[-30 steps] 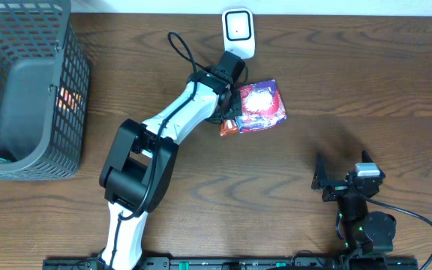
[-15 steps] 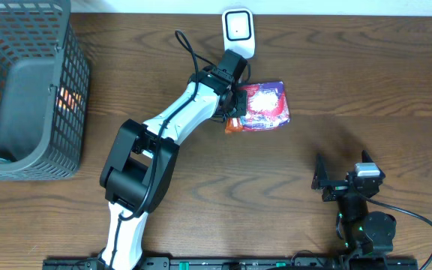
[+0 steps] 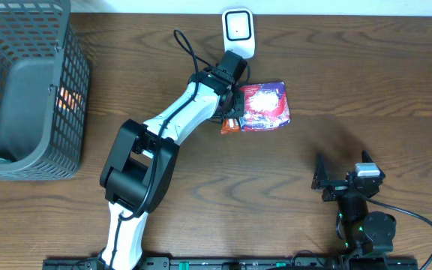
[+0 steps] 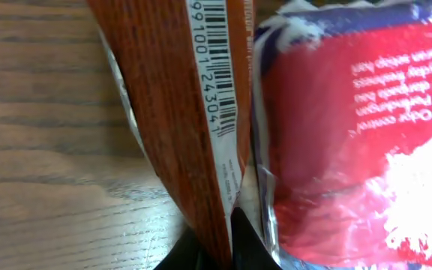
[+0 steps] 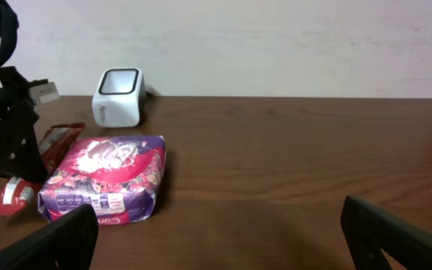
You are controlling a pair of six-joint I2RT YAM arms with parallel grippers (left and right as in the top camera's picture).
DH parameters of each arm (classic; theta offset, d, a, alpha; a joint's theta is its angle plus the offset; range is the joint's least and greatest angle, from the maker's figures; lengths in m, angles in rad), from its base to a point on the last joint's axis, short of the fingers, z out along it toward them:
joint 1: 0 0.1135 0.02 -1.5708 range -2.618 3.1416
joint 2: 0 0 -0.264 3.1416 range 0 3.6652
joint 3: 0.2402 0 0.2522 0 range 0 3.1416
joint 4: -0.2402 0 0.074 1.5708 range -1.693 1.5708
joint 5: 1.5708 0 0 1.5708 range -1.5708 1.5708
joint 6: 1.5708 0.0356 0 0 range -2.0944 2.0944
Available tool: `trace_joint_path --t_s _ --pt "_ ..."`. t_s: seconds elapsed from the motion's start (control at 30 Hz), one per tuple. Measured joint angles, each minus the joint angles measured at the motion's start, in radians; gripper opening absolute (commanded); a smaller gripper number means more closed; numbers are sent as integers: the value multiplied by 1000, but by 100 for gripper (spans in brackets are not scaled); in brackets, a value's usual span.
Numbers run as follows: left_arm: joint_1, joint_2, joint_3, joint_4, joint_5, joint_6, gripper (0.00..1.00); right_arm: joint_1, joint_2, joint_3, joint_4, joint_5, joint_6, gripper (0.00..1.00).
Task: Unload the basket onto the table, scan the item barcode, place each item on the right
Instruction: 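Hold the snack bar barcode under the scanner, then lower it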
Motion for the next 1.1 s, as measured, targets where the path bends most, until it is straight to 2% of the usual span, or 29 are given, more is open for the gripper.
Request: trace_joint_path --t_s 0.1,0.2,0.3,0.33,0.47,0.53,0.8,0.83,1.1 --pt "0 0 0 0 -8 -20 9 0 0 0 0 0 0 99" --pt "-1 0 0 0 -9 -25 28 0 0 0 0 0 0 99" --pt "-1 0 0 0 -6 -39 29 0 0 0 0 0 0 99" --pt "-2 0 0 0 -6 -40 33 0 0 0 0 0 0 99" --pt "-3 0 0 0 -6 -40 63 0 0 0 0 0 0 99" --pt "-3 0 0 0 -6 -42 70 0 0 0 0 0 0 99" --pt "12 -18 -1 -3 -6 -47 76 0 0 0 0 0 0 99" --pt "18 -32 -2 -3 -6 -46 79 0 0 0 0 0 0 99" --pt "99 -314 -4 -1 -6 -47 81 0 0 0 0 0 0 99"
